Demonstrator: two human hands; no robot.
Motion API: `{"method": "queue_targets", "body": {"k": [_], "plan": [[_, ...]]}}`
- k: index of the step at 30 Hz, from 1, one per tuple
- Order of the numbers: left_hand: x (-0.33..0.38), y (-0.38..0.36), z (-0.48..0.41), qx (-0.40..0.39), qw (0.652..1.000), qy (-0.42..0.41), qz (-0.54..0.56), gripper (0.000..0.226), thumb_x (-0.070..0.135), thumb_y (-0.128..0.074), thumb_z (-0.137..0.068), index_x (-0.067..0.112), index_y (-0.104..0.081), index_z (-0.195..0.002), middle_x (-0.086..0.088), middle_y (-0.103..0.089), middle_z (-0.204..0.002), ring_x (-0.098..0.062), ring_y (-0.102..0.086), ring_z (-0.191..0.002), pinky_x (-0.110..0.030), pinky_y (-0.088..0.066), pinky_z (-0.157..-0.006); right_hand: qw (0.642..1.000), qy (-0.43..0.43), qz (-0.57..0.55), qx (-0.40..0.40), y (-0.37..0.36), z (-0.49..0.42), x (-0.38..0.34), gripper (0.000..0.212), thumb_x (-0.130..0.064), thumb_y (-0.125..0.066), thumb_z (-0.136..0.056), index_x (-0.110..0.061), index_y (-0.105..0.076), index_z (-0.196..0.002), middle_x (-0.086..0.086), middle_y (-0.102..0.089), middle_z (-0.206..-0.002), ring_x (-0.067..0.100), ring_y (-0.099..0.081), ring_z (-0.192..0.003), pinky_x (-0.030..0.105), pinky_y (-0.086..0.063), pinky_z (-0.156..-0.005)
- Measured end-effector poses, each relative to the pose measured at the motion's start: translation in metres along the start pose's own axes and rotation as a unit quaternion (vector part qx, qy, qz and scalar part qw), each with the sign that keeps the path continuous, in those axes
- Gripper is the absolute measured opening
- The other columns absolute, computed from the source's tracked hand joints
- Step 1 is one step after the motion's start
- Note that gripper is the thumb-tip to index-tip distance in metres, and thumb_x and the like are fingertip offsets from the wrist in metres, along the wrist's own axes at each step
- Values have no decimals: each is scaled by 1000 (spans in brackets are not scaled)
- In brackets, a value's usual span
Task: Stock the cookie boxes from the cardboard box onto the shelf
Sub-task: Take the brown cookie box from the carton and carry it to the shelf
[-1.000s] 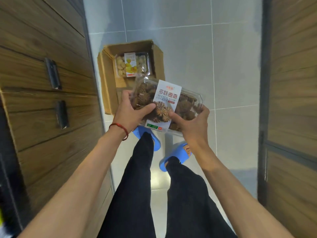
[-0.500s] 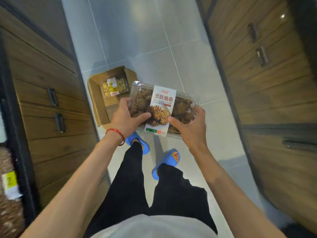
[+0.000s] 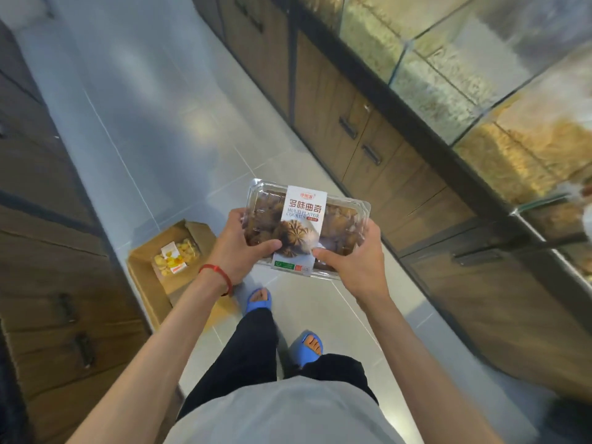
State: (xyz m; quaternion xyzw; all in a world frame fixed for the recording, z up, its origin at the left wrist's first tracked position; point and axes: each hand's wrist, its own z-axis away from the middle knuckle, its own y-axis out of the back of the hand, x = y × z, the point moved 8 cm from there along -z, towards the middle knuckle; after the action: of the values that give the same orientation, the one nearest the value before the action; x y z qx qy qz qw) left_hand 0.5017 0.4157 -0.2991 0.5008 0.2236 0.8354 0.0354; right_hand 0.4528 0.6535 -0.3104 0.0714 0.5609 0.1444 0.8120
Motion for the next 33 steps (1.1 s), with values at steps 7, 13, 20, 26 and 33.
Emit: {"method": "queue_targets", "body": {"k": [7,13,20,26,33], "plan": [[88,-16,-91,-69,991,-115,-12,66,11,-85,-73,24,-41,-121,19,-58,-103,-4,-63,-96,-18,-52,-82,995,27,-26,95,34,-54,-52,90,-16,-94,-68,-30,-41,-138,-26,-53,-118,-7,-60,-102,7,-54,-69],[175,-46,-163,-176,964,-197,-22,72,11,-83,-75,20,-41,-133,5,-60,-119,-10,-63,-110,-29,-58,-86,977,35,-52,202,67,-98,-97,94,-19,-94,-68,-27,-39,-144,-10,-55,-138,10,-58,-123,21,-57,-89],[272,-106,-231,-248,934,-255,-30,79,10,-83,-74,18,-39,-139,6,-60,-126,-5,-62,-113,-39,-56,-94,947,41,-69,310,134,-154,-132,106,-19,-98,-63,-19,-37,-149,-8,-54,-139,5,-57,-121,28,-51,-104],[357,-177,-279,-272,917,-290,-26,86,13,-85,-73,22,-37,-144,31,-51,-123,11,-54,-116,-33,-47,-105,924,60,-100,364,211,-215,-152,109,-5,-93,-68,-13,-28,-154,-33,-45,-117,-36,-48,-94,-6,-39,-79],[442,-252,-325,-286,905,-315,-12,102,28,-87,-65,24,-31,-149,4,-43,-150,-11,-46,-135,-37,-44,-109,906,77,-79,409,295,-277,-184,109,-11,-95,-67,-19,-28,-153,-22,-43,-130,-24,-44,-108,-7,-33,-90]]}}
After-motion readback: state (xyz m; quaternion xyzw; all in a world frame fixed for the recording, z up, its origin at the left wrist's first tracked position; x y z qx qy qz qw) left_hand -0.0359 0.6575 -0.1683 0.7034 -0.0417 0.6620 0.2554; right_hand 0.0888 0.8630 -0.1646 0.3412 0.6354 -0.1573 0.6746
